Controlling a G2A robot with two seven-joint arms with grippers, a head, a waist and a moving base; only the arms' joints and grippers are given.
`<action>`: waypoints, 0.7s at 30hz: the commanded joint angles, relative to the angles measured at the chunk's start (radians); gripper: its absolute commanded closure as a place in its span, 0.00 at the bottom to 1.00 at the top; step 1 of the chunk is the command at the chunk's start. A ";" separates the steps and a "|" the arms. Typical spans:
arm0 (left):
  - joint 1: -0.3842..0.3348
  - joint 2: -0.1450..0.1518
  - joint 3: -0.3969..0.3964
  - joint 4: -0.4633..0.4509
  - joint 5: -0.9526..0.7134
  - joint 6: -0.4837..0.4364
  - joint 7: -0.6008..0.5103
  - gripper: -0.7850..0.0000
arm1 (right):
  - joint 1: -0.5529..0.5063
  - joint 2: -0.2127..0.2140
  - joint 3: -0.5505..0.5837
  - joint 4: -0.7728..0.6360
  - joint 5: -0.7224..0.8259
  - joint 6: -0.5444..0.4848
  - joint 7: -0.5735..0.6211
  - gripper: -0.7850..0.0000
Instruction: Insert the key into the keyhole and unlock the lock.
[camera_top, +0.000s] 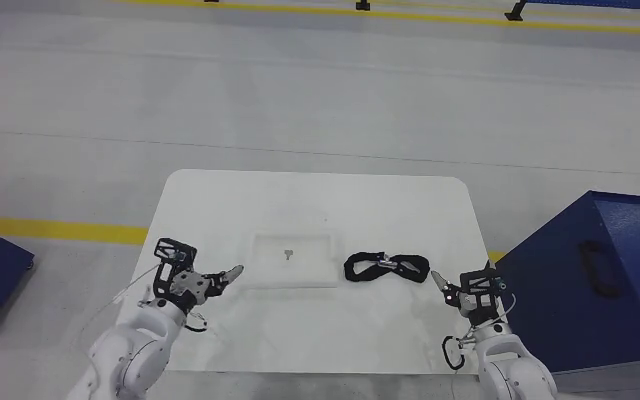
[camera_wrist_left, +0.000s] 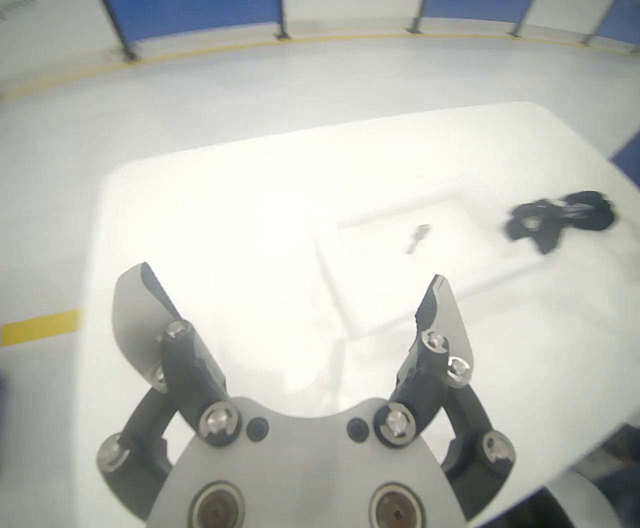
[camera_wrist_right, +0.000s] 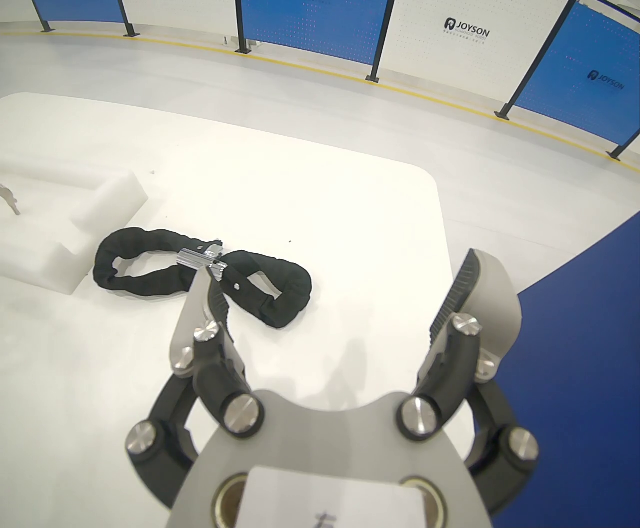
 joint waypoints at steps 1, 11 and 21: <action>-0.125 -0.006 0.070 0.060 -0.094 -0.083 -0.116 0.00 | 0.000 0.000 0.000 0.000 0.000 0.000 0.000 0.00; -0.413 -0.040 0.277 0.268 -0.264 -0.208 -0.314 0.00 | 0.000 0.000 0.000 0.000 0.000 0.000 0.000 0.00; -0.450 -0.038 0.322 0.250 -0.147 -0.235 -0.395 0.00 | 0.000 0.000 0.000 0.000 0.000 0.000 0.000 0.00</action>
